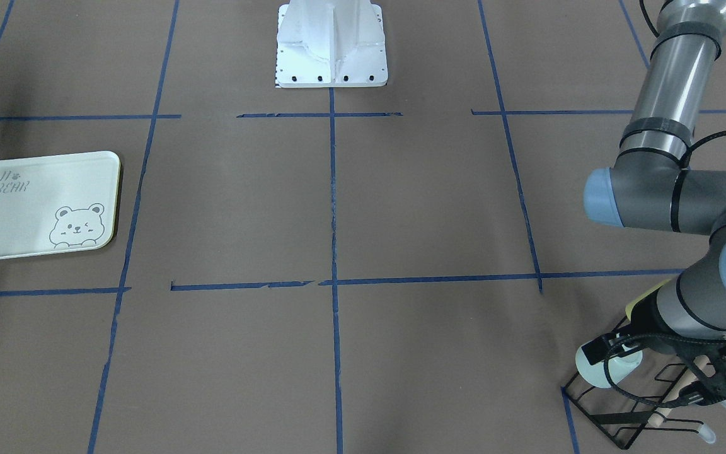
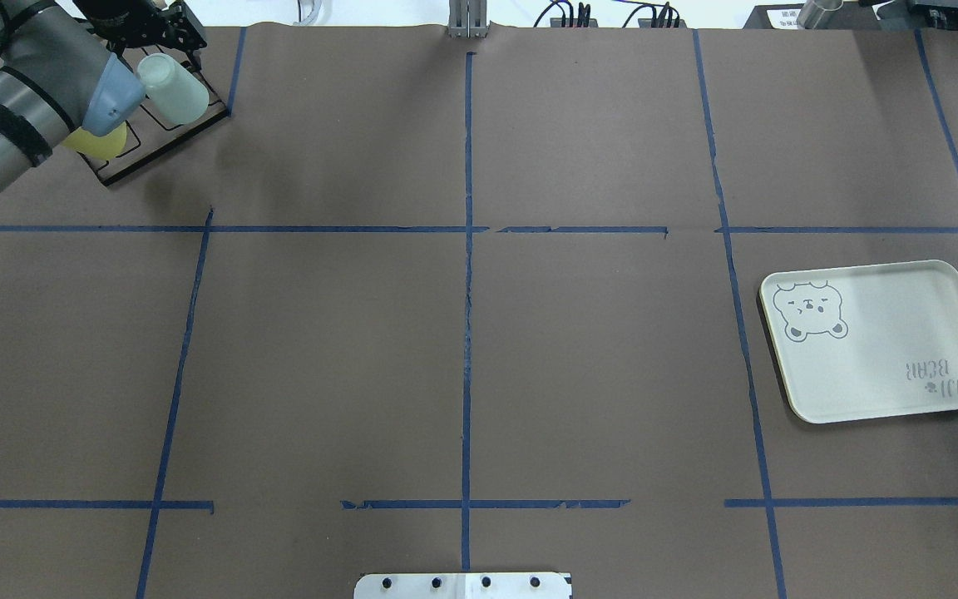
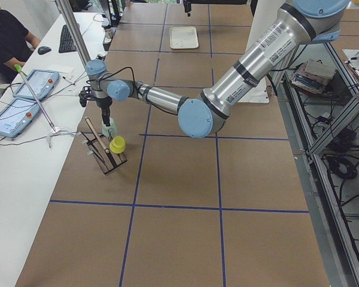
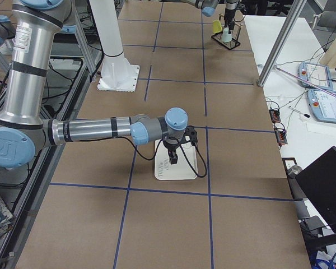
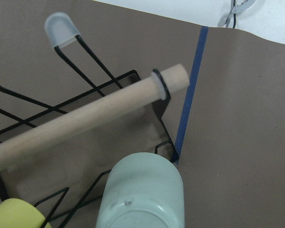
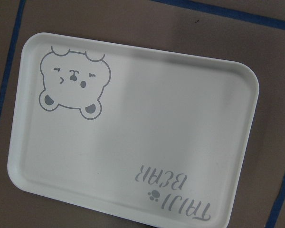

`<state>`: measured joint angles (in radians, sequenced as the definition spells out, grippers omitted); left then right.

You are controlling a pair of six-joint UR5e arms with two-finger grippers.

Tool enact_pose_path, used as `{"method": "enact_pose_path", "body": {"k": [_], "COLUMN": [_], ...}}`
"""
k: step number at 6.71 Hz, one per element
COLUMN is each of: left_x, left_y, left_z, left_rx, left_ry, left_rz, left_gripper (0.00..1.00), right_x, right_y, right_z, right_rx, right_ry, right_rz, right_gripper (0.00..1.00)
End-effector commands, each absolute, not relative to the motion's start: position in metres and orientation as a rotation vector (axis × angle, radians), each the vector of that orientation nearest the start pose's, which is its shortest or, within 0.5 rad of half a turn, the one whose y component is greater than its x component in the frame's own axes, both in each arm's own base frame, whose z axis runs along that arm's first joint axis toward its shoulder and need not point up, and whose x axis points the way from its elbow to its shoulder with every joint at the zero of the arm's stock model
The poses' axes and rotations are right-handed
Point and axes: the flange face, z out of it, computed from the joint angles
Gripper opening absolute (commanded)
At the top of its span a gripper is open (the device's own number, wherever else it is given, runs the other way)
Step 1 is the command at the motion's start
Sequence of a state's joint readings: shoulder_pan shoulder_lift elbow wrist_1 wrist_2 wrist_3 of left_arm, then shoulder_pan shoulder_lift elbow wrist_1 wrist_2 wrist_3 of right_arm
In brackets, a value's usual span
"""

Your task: Left arm grabs green cup and hands to right arm on tray

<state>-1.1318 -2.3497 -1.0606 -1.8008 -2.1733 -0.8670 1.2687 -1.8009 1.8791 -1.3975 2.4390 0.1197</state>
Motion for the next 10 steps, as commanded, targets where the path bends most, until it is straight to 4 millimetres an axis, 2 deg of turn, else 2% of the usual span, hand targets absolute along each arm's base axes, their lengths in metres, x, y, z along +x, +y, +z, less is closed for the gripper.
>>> {"method": "enact_pose_path", "body": {"k": [1,4,7,8,9,10], "left_x": [0.269,0.271,0.282,0.283,0.284,0.282], "left_y": [-0.757,-0.756,-0.757,-0.756,-0.757,-0.757], "left_z": [0.399,0.399,0.394,0.394,0.395,0.395], "left_rx": [0.029,0.026,0.058,0.06,0.072,0.074], "left_ry": [0.753,0.753,0.725,0.722,0.706,0.703], "left_rz": [-0.219,-0.228,-0.226,-0.224,-0.227,-0.23], "left_gripper": [0.99,0.99,0.97,0.9,0.74,0.34], "right_x": [-0.067,-0.067,-0.067,-0.067,-0.067,-0.067], "right_y": [-0.405,-0.405,-0.405,-0.405,-0.405,-0.405], "right_z": [0.584,0.584,0.584,0.584,0.585,0.584], "right_rx": [0.048,0.048,0.049,0.048,0.046,0.048], "right_ry": [-0.896,-0.896,-0.896,-0.896,-0.896,-0.896], "right_rz": [-0.28,-0.28,-0.281,-0.28,-0.279,-0.28], "right_gripper": [1.0,1.0,1.0,1.0,1.0,1.0]}}
